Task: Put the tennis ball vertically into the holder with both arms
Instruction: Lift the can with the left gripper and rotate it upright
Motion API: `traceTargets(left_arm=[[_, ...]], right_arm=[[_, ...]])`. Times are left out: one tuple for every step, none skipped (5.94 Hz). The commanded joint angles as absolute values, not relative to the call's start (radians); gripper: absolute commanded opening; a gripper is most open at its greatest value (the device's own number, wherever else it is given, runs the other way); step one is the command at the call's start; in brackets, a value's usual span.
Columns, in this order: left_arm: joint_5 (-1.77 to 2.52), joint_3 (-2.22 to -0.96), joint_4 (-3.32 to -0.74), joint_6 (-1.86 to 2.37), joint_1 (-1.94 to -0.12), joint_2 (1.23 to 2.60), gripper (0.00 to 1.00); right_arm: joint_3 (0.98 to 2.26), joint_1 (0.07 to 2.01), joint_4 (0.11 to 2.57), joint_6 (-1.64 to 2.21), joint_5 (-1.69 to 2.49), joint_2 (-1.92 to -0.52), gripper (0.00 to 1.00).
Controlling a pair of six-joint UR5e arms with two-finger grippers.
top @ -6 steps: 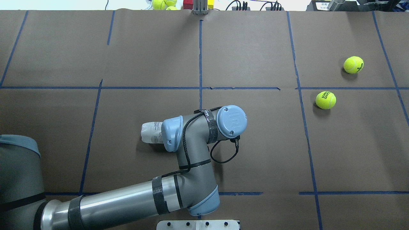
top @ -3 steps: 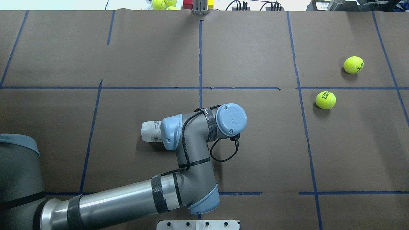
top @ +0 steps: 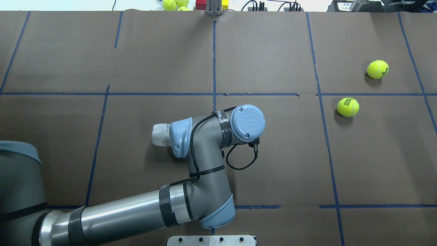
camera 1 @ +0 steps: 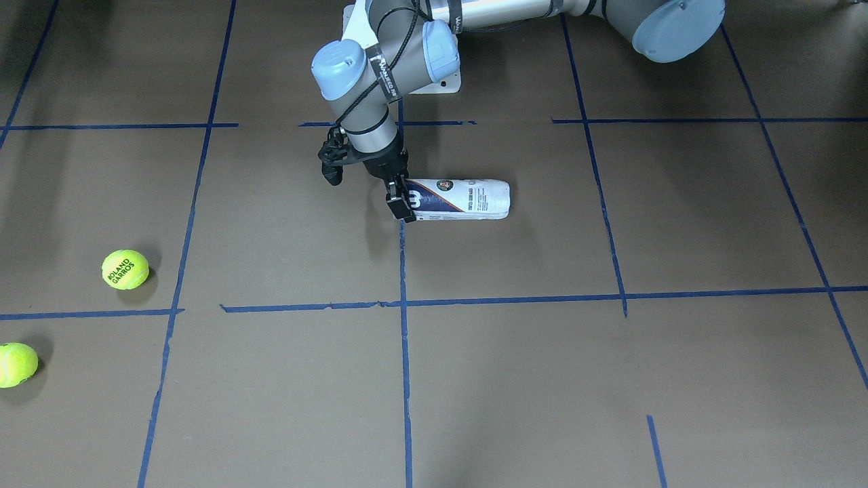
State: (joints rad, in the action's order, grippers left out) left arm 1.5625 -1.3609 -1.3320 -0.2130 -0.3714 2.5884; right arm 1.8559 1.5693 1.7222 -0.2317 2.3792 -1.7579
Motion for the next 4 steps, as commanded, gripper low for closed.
traceTargets(left_arm=[[1.571, -1.499, -1.33, -0.215, -0.406, 2.588, 0.54], [1.58, -1.576, -1.338, -0.213, -0.44, 2.589, 0.55], [1.635, -1.63, -1.363, -0.206, -0.484, 2.589, 0.55], [1.729, -1.667, -1.437, -0.162, -0.544, 2.588, 0.57]], right_arm=[[1.858, 1.569, 1.721, -0.232, 2.379, -1.758, 1.0], [1.856, 1.569, 1.723, -0.232, 2.379, -1.758, 1.0], [1.858, 1.569, 1.721, -0.232, 2.379, -1.758, 1.0], [1.858, 1.569, 1.721, -0.232, 2.379, -1.758, 1.0]])
